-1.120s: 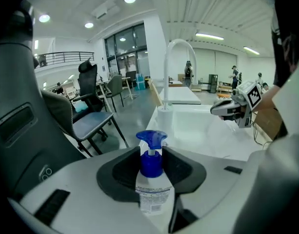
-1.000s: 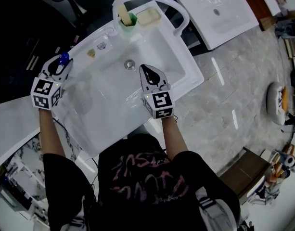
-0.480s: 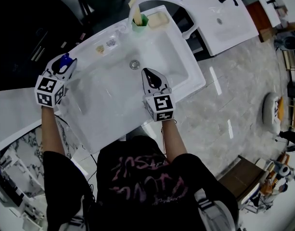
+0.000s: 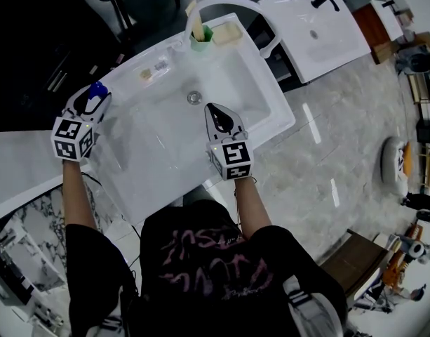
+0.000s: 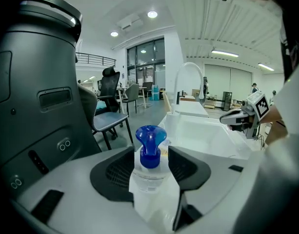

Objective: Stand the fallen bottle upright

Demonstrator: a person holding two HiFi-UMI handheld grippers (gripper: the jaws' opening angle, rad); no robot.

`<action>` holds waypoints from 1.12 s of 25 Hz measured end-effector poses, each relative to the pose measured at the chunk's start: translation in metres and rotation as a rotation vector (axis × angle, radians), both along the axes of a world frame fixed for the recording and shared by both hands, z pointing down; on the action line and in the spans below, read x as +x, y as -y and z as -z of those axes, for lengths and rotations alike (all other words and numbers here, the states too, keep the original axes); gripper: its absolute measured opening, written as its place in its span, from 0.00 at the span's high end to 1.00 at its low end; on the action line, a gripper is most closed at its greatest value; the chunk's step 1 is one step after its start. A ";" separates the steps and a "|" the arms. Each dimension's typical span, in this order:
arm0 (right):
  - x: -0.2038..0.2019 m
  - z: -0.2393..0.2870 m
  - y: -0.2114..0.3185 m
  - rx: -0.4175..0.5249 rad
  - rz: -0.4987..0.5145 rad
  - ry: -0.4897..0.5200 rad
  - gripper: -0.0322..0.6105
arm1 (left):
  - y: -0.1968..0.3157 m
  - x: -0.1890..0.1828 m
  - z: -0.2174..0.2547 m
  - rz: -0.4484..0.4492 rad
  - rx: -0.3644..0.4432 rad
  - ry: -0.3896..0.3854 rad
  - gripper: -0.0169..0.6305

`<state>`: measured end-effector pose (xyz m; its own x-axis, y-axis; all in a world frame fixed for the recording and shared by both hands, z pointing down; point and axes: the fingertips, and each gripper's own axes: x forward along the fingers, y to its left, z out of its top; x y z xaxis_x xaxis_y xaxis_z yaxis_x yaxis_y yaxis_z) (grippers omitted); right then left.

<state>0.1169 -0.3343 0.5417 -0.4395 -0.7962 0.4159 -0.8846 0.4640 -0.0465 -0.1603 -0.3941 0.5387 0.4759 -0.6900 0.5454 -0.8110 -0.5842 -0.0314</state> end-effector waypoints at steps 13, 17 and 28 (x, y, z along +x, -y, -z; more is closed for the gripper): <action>-0.023 0.040 -0.030 0.069 -0.011 0.013 0.93 | -0.060 -0.018 0.029 0.113 0.069 -0.055 0.66; -0.032 0.052 -0.046 0.108 -0.016 0.008 0.93 | -0.082 -0.020 0.049 0.170 0.130 -0.103 0.75; -0.057 0.094 -0.110 0.184 -0.040 0.006 0.93 | -0.147 -0.015 0.096 0.193 0.250 -0.199 0.90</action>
